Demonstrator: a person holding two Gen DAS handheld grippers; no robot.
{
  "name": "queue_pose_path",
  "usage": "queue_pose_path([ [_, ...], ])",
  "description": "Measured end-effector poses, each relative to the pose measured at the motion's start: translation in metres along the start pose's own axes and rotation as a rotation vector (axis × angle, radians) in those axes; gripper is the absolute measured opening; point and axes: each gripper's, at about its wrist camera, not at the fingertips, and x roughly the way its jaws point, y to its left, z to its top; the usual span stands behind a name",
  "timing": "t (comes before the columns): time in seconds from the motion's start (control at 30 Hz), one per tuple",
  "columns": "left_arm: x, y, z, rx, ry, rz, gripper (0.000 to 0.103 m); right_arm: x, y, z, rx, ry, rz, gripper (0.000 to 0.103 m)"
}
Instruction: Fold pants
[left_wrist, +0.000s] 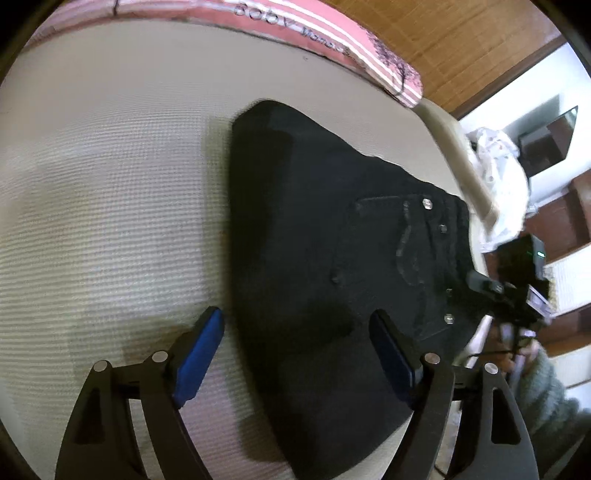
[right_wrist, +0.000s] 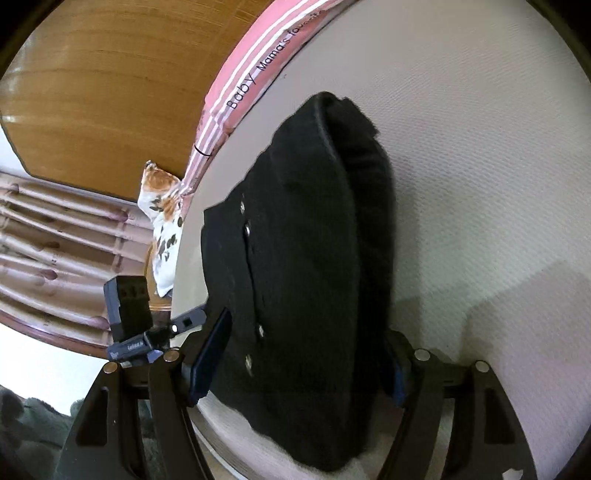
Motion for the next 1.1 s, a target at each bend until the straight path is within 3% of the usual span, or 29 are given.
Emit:
queue_pose_path([
  [0.13,0.009,-0.003,0.012,-0.029,0.021,-0.061,0.08,0.014,0.005,0.013,0.024,-0.002,0.014,0.07],
  [0.23,0.013,-0.005,0.018,-0.049,0.008,-0.071,0.079,0.017,0.007,0.015,0.025,-0.025,0.001,0.062],
  [0.33,0.011,-0.006,0.016,-0.039,-0.014,-0.011,0.059,0.011,-0.004,0.011,0.07,-0.046,-0.015,0.041],
  [0.37,0.01,-0.005,0.014,-0.035,-0.019,0.003,0.053,0.01,-0.008,0.01,0.085,-0.054,-0.009,0.038],
  [0.43,0.01,-0.002,0.014,-0.042,-0.024,0.011,0.047,0.01,-0.009,0.009,0.101,-0.063,0.0,0.037],
  [0.67,0.017,-0.016,0.014,0.001,-0.039,0.097,0.044,0.017,0.0,0.008,0.09,-0.077,-0.036,0.036],
  [0.93,0.021,-0.033,0.015,0.069,-0.048,0.197,0.037,0.024,0.022,0.005,0.075,-0.118,-0.132,0.031],
  [1.1,0.018,-0.038,0.018,0.096,-0.056,0.209,0.025,0.025,0.037,0.004,0.07,-0.142,-0.161,0.028],
])
